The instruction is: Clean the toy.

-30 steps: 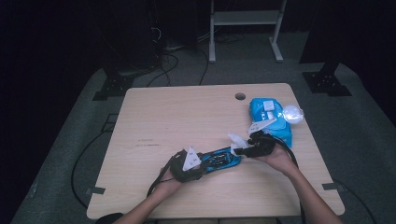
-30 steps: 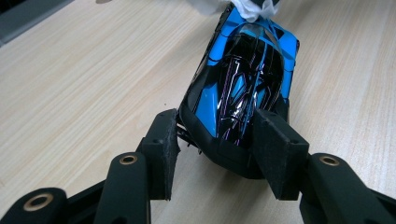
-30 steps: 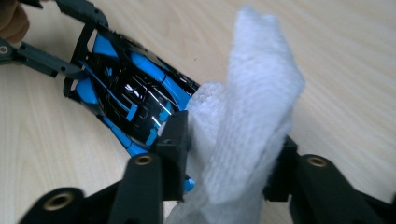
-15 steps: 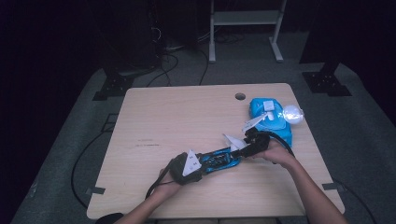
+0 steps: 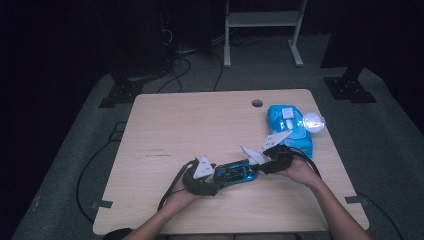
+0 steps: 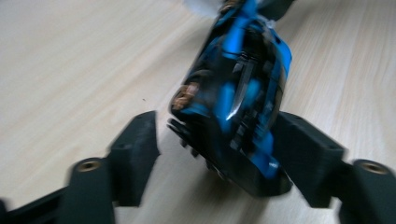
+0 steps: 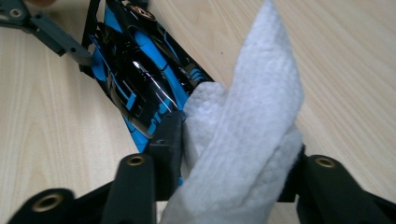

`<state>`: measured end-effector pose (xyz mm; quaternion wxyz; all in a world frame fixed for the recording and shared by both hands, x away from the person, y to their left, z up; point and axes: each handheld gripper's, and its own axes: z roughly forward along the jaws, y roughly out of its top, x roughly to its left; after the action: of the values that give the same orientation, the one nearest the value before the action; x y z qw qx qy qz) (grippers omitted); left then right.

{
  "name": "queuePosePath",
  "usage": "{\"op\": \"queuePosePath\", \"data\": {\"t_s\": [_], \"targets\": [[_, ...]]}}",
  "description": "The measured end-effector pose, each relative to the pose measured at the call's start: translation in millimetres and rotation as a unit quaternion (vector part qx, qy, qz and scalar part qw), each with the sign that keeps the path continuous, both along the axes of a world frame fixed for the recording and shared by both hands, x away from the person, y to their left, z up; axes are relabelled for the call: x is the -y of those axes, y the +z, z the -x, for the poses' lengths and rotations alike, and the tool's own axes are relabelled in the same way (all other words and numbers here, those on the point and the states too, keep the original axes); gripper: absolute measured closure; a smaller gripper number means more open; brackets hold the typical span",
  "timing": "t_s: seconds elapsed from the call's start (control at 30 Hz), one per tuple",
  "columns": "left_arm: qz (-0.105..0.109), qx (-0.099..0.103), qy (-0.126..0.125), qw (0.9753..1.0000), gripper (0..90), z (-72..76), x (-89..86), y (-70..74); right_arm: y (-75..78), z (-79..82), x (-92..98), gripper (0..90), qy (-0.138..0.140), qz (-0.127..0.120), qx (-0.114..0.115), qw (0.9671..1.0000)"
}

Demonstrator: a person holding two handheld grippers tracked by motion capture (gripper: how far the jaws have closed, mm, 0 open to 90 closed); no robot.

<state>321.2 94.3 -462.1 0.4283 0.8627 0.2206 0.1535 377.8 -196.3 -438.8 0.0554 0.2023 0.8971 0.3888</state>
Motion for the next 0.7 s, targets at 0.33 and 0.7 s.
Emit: {"op": "queuePosePath", "data": {"t_s": [0.33, 0.7], "targets": [[0.035, -0.104, -0.104, 0.9885, 39.1, -31.6, 6.2, -4.4, -4.9, 25.4, 8.0, 58.0, -0.003, -0.02, 0.049, 0.9986], [0.006, -0.051, -0.133, 0.9898, 46.0, -22.3, 8.1, -2.2, -0.4, 44.8, 5.0, 58.2, -0.006, 0.015, 0.11, 0.9938]]}}
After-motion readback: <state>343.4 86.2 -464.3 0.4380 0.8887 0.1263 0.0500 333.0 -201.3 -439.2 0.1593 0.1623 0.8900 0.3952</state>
